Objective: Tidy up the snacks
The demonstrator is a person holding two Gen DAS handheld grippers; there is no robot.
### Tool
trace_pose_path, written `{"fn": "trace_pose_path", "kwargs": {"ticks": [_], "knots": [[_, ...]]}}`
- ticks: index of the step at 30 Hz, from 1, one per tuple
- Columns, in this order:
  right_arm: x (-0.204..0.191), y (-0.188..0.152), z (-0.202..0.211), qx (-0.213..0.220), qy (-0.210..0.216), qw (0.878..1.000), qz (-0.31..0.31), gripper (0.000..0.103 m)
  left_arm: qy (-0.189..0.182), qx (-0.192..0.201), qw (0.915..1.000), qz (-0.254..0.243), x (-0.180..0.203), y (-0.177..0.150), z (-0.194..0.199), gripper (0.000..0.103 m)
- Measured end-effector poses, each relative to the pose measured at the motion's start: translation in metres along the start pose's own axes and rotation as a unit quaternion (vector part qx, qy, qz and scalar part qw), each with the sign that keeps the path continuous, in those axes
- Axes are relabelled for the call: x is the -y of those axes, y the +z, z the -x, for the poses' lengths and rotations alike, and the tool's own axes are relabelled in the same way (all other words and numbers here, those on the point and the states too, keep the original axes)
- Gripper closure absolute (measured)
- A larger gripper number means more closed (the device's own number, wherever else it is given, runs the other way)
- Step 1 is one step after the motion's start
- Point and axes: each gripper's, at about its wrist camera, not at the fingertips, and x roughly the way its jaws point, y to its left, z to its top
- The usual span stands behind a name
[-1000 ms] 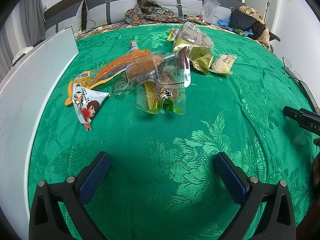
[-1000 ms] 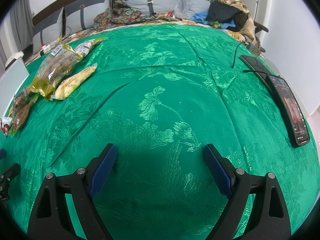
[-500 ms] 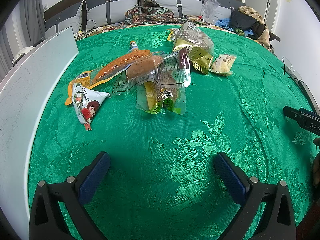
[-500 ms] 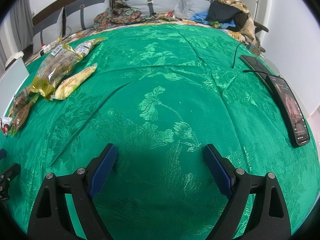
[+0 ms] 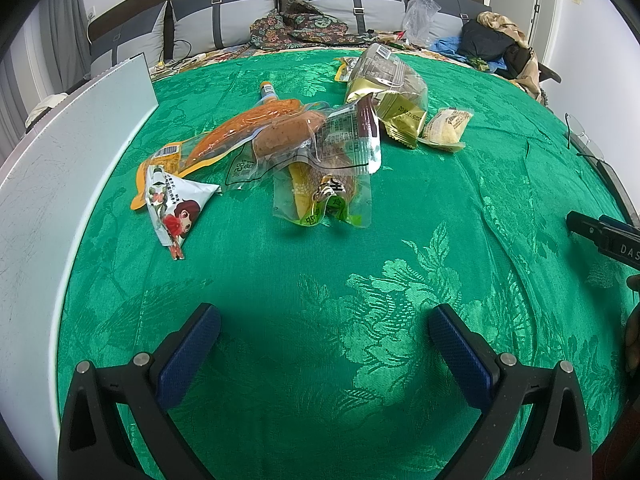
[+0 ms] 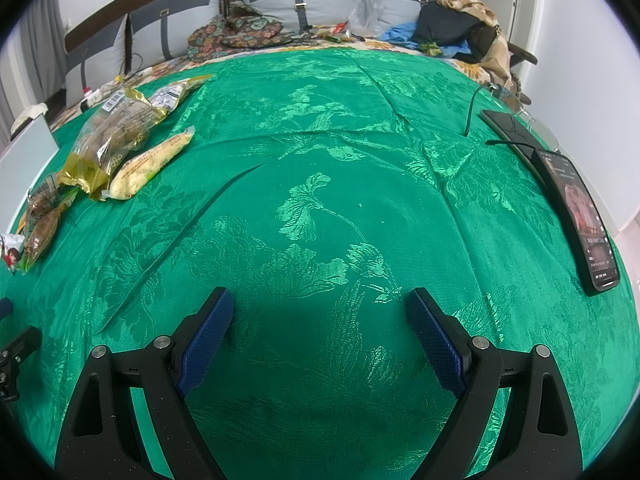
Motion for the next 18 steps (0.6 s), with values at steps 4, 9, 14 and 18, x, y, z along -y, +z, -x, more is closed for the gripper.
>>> {"fn": "trace_pose_path", "kwargs": {"ticks": [4,9,14,18], "knots": [[0.0,0.0,0.0,0.0,0.0,1.0,0.0,0.012,0.0,0.0,1.0,0.0,0.0,0.0,0.0,0.0],[0.0,0.0,0.0,0.0,0.0,1.0,0.0,0.011,0.0,0.0,1.0,0.0,0.0,0.0,0.0,0.0],[0.0,0.0,0.0,0.0,0.0,1.0,0.0,0.011,0.0,-0.011,0.9999,-0.003,-0.002,-0.002,0.004,0.0],[0.0,0.0,0.0,0.0,0.0,1.0,0.0,0.011,-0.001,-0.036,0.9994,-0.004,-0.009,-0.014,0.015,0.0]]}}
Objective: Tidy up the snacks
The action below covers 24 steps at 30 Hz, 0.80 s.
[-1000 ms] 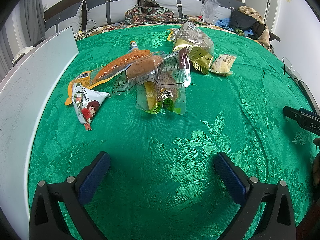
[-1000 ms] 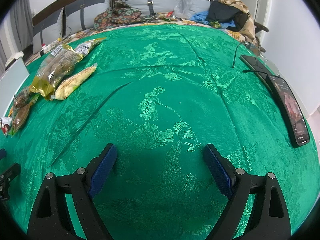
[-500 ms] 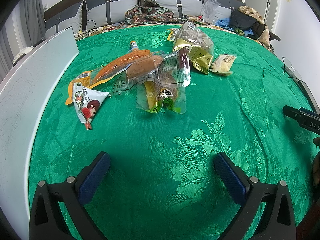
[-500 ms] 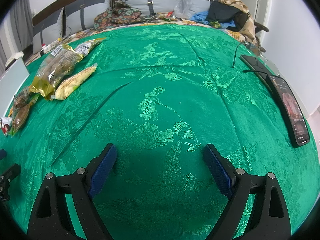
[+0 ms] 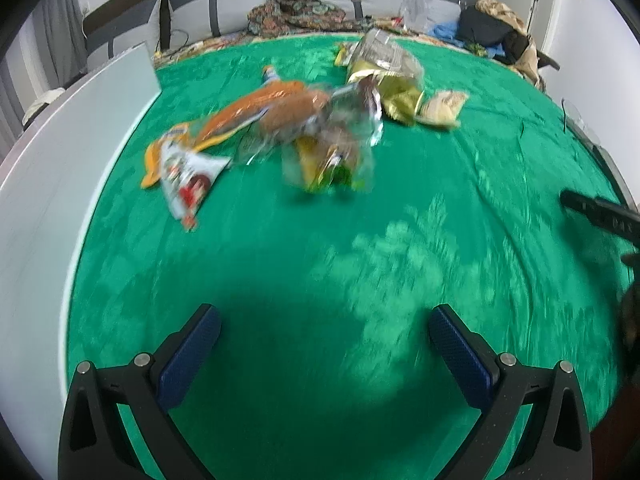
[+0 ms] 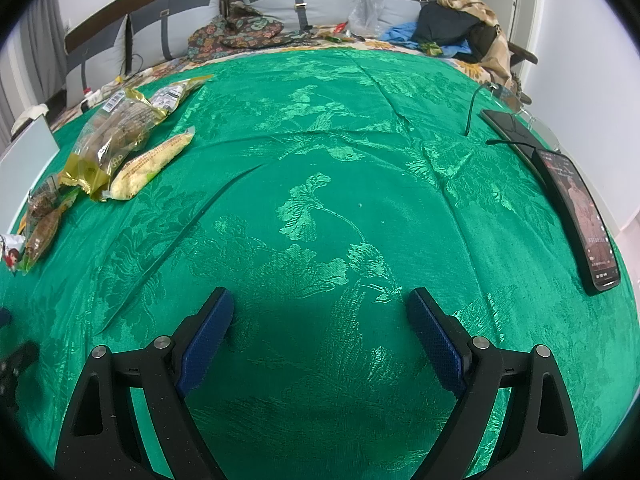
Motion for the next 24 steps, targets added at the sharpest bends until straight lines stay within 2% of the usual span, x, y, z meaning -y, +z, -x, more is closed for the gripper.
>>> {"fn": "trace_pose_path", "kwargs": {"ticks": [4,7,10,16,18,20,24], "knots": [[0.0,0.0,0.0,0.0,0.0,1.0,0.0,0.011,-0.008,0.011,0.9986,0.051,-0.031,-0.008,0.018,0.0],[0.0,0.0,0.0,0.0,0.0,1.0,0.0,0.011,-0.003,0.035,0.9943,0.101,-0.061,0.002,0.027,0.0],[0.0,0.0,0.0,0.0,0.0,1.0,0.0,0.011,-0.001,0.039,0.9894,0.139,-0.083,0.021,0.022,0.001],[0.0,0.0,0.0,0.0,0.0,1.0,0.0,0.011,0.024,0.023,0.9911,0.129,-0.093,0.067,-0.018,0.008],[0.0,0.0,-0.001,0.0,0.0,1.0,0.0,0.011,0.027,0.013,0.9927,0.117,-0.093,0.076,-0.034,0.025],[0.0,0.0,0.0,0.0,0.0,1.0,0.0,0.011,0.053,0.024,0.9947,0.085,-0.088,0.079,-0.038,0.056],[0.0,0.0,0.0,0.0,0.0,1.0,0.0,0.011,0.03,0.032,0.9974,0.057,-0.084,0.068,-0.028,0.073]]}}
